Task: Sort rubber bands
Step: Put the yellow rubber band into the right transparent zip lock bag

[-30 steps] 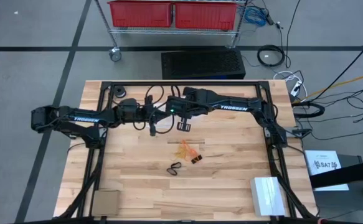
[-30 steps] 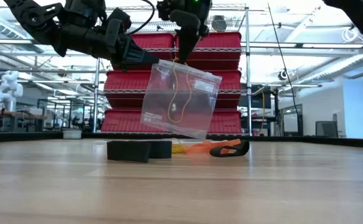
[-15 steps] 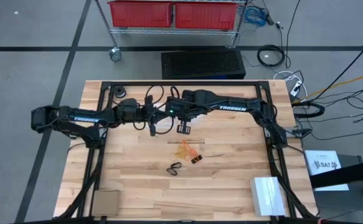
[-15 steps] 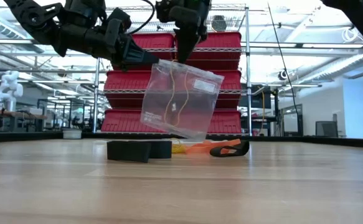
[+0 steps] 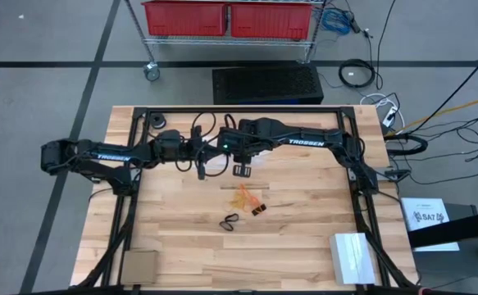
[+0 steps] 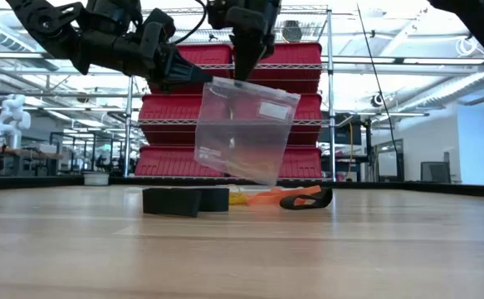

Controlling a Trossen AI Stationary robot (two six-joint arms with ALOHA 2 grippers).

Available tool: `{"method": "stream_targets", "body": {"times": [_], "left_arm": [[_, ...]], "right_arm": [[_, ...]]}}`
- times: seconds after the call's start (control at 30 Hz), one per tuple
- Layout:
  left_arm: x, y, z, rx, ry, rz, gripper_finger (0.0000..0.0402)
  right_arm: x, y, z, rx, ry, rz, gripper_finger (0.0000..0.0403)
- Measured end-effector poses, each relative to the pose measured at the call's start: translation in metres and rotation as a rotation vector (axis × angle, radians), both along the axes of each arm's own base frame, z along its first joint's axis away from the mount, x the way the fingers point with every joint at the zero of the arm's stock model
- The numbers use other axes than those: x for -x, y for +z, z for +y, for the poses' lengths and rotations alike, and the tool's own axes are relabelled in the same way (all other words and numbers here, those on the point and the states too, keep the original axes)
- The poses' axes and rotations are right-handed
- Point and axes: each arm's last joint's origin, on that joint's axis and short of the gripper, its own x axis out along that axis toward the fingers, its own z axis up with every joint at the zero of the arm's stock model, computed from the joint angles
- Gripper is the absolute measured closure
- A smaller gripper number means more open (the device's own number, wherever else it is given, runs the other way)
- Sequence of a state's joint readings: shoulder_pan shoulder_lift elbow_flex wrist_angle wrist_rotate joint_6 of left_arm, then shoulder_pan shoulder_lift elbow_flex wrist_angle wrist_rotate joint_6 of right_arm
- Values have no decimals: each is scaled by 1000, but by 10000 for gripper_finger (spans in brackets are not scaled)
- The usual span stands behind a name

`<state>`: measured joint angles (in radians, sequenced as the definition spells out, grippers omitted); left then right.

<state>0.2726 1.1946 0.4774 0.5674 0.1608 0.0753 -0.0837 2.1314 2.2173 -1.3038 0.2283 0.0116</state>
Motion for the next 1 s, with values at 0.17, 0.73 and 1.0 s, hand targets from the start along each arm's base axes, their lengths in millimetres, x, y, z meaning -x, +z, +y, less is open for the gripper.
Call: {"method": "stream_targets", "body": {"times": [0.17,0.73,1.0], "left_arm": [[0,0,0,0,0,0,400],[0,-1,1,-7,18,18,400],[0,-1,1,-7,18,14,400]], "right_arm": [[11,11,2,-2,29,23,253],[44,16,32,-30,53,88,402],[71,-41,49,-114,106,-107,403]]}}
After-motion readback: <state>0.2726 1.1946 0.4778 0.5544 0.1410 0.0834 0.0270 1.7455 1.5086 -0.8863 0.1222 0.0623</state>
